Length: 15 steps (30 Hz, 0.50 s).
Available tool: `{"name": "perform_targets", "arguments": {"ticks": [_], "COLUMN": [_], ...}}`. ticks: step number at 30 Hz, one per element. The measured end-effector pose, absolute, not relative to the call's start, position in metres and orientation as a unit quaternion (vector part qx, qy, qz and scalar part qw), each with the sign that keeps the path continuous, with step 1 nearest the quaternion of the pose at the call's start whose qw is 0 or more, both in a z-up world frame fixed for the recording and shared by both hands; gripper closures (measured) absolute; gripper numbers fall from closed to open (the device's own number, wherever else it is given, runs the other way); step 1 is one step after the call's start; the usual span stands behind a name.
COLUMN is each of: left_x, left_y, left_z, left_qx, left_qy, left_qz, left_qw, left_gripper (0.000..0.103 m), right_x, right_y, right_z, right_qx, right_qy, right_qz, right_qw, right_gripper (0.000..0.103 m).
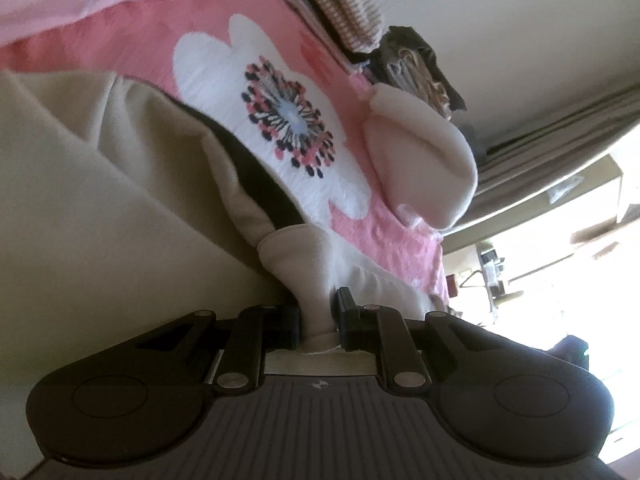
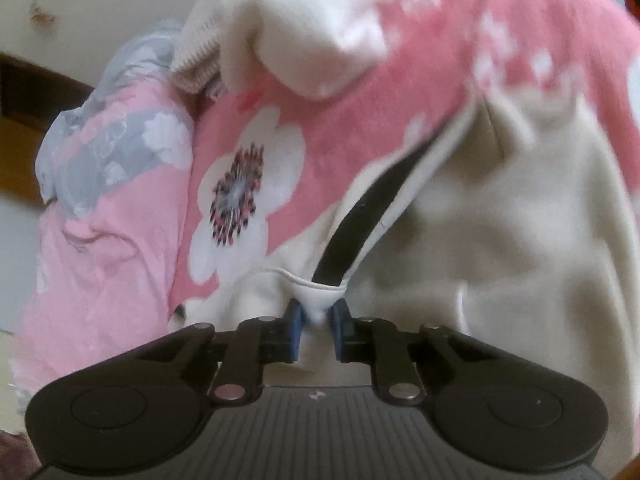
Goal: Fold clothes
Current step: 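Lift the held hood with both tools and fold it over the hoodie body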
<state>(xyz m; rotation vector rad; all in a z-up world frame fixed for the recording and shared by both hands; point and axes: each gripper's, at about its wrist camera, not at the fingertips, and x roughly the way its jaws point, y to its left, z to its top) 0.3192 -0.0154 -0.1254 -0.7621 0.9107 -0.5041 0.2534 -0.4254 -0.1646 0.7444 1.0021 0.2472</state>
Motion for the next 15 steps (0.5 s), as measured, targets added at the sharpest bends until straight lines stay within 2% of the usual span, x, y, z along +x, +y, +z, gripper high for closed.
{"name": "perform_targets", "arguments": {"ticks": [4, 7, 10, 15], "left_x": [0.315, 0.313, 0.311, 0.303], "left_y": [-0.022, -0.027, -0.025, -0.015], "left_z": [-0.125, -0.125, -0.122, -0.115], "left_qx": [-0.314, -0.282, -0.285, -0.293], "left_qy": [0.425, 0.425, 0.426, 0.427], "left_qz": [-0.236, -0.237, -0.238, -0.238], "left_qw": [0.815, 0.827, 0.825, 0.822], "left_gripper": [0.088, 0.084, 0.082, 0.068], "right_x": [0.250, 0.242, 0.239, 0.234], "right_y": [-0.418, -0.415, -0.419, -0.426], "right_z": [-0.161, -0.167, -0.169, -0.170], "right_qx": [0.270, 0.235, 0.253, 0.277], "right_qy": [0.460, 0.462, 0.460, 0.466], "right_qz": [0.113, 0.108, 0.107, 0.114], "right_qw": [0.838, 0.848, 0.845, 0.833], "right_gripper": [0.088, 0.089, 0.088, 0.087]}}
